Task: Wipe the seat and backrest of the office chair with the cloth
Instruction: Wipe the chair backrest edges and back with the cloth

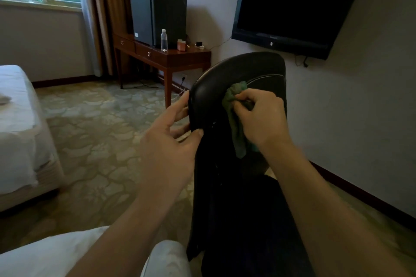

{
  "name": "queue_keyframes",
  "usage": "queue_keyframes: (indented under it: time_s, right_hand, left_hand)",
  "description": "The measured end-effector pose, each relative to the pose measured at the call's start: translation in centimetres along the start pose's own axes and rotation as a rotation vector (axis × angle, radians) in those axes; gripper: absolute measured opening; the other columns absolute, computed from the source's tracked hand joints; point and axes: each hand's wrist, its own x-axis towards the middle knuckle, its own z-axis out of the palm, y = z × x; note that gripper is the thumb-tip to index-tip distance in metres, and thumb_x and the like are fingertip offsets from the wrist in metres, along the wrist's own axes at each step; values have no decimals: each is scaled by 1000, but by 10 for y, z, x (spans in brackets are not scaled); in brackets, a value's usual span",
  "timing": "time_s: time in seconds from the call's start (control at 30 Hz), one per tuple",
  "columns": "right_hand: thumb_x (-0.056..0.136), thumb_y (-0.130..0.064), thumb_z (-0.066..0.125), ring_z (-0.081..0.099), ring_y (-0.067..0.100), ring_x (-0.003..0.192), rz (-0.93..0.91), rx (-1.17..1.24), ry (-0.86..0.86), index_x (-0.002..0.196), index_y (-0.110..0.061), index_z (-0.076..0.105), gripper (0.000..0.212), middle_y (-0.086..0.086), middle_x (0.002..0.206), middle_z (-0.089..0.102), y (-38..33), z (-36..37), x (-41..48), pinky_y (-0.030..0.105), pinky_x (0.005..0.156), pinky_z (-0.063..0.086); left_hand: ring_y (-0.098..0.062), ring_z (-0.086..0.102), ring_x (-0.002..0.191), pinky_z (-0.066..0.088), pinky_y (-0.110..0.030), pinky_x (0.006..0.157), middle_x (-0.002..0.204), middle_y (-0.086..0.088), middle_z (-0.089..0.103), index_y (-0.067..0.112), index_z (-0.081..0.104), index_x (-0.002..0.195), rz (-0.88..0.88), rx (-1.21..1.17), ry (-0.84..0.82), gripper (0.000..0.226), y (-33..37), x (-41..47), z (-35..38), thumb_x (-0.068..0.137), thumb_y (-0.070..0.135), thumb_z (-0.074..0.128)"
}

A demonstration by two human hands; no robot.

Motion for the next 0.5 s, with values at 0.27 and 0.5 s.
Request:
queue_keyframes:
  time_s: [0.27,0.5]
  right_hand:
    - [95,-26,63,53,-20,89,-73,9,-16,92,-42,60,17,-30,83,57,-10,7,-19,7,72,43]
    - [93,-22,65,56,-8,90,-134,-37,16,109,-28,70,17,-35,88,50,-11,15,-31,11,84,42]
  left_hand:
    - [4,68,103,56,-13,78,120,15,67,50,53,127,22,7,2,71,3,4,-1,87,-5,70]
    - [3,69,99,57,-15,79,112,18,70,43,54,134,25,12,26,70,2,4,2,86,-5,71]
